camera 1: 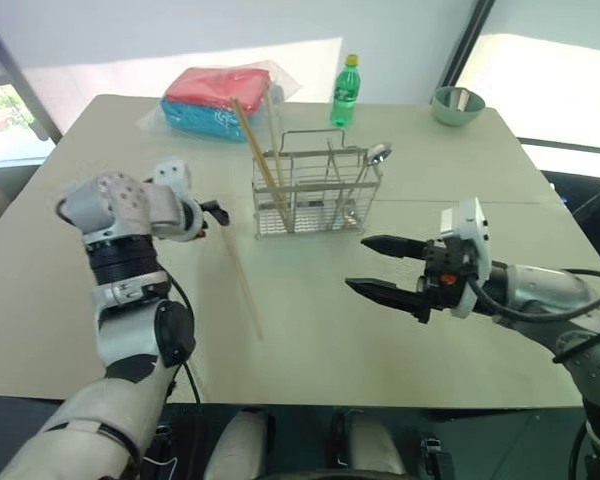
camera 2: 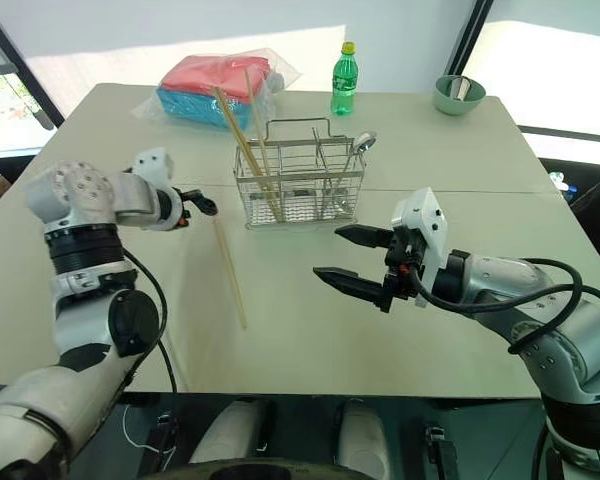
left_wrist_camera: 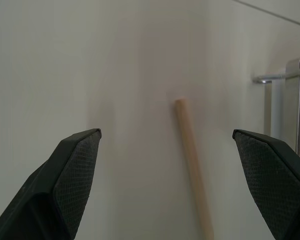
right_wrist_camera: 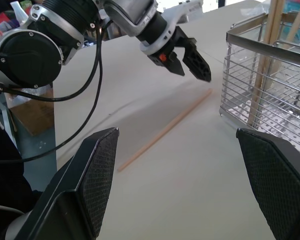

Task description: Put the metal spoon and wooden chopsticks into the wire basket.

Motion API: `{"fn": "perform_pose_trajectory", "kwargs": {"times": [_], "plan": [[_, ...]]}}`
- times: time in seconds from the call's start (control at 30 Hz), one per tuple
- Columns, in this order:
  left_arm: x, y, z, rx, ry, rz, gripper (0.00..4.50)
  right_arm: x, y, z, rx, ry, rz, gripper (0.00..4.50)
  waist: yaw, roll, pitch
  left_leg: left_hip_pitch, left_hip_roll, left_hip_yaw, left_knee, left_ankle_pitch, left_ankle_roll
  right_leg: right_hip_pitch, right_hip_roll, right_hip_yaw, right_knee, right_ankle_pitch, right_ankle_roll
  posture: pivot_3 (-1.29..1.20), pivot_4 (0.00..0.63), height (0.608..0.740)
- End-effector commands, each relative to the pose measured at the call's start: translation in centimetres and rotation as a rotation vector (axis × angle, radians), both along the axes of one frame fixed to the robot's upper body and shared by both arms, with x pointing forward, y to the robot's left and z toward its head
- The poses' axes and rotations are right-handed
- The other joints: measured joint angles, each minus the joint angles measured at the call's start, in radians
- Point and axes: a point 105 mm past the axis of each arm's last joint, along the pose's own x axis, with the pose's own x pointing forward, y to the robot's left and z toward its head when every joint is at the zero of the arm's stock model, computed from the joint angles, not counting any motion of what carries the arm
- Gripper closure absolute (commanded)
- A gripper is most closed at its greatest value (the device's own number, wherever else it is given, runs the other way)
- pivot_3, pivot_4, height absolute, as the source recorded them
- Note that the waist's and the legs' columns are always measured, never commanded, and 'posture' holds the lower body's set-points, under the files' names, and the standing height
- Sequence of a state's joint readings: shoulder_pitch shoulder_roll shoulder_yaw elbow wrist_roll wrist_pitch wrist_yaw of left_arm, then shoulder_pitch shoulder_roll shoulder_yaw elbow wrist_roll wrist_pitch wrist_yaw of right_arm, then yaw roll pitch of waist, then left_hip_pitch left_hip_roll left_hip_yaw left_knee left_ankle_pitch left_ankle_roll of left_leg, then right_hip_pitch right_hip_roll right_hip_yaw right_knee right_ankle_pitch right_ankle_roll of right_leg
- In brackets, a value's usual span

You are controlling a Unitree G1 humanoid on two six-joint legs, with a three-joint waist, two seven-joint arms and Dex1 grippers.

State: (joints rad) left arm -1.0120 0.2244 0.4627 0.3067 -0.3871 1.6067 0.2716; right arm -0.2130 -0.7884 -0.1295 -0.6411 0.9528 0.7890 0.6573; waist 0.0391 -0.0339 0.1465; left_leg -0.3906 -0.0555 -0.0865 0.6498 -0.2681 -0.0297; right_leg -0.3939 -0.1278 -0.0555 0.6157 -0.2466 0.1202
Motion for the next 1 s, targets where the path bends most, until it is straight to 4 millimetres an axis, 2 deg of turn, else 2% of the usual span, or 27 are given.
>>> {"fn": "perform_pose_trajectory", "kwargs": {"times": [0.03,0.17,0.47,0.5,0.53,0.77,1.0], "plan": [[0.2,-0.6,0.3,0.014,0.016,-0.003,0.04,-0.6,0.5,0.8,0.012,-0.047,0.009,0.59,0.0,0.0,0.0,0.0,0.0,0.0,0.0,0.0,0.0,0.0,0.0,0.0,0.0,0.0,0.0,0.0,0.15,0.667],[0.1,-0.9,-1.0,0.019,0.083,0.001,0.04,-0.9,0.5,0.7,0.02,-0.043,-0.003,0.59,0.0,0.0,0.0,0.0,0.0,0.0,0.0,-0.001,0.001,0.0,0.0,0.0,0.0,0.0,0.0,0.0,0.15,0.667],[1.3,-1.5,-3.3,0.092,0.129,-0.043,0.04,-1.0,0.2,0.8,0.042,-0.053,-0.043,0.59,0.001,0.007,-0.005,0.005,0.0,0.001,0.0,-0.002,0.004,0.004,0.0,0.0,0.001,0.0,0.0,0.0,0.15,0.667],[1.4,-1.5,-3.5,0.099,0.132,-0.046,0.57,-1.0,0.2,0.8,0.044,-0.055,-0.048,0.59,0.001,0.008,-0.006,0.005,0.0,0.001,0.0,-0.002,0.004,0.005,-0.001,0.0,0.001,0.0,0.0,0.0,0.15,0.667],[1.5,-1.4,-3.6,0.103,0.133,-0.046,0.86,-0.9,0.1,0.8,0.045,-0.057,-0.054,0.59,0.001,0.01,-0.007,0.006,0.0,0.001,0.0,-0.002,0.004,0.005,-0.001,0.0,0.001,0.0,0.0,0.0,0.15,0.667],[2.1,-0.5,-3.4,0.12,0.126,-0.017,4.47,-0.8,0.1,1.2,0.059,-0.069,-0.065,0.59,0.003,0.012,-0.008,0.005,0.0,0.001,0.0,-0.002,0.004,0.005,-0.001,0.0,0.001,0.0,0.001,0.0,0.15,0.667],[1.9,0.8,-3.2,0.119,0.133,0.03,4.47,-0.4,0.6,1.9,0.067,-0.077,-0.062,0.59,0.001,0.012,-0.008,0.005,0.0,0.001,0.0,-0.002,0.004,0.004,-0.001,0.0,0.001,0.0,0.001,0.0,0.15,0.667]]}}
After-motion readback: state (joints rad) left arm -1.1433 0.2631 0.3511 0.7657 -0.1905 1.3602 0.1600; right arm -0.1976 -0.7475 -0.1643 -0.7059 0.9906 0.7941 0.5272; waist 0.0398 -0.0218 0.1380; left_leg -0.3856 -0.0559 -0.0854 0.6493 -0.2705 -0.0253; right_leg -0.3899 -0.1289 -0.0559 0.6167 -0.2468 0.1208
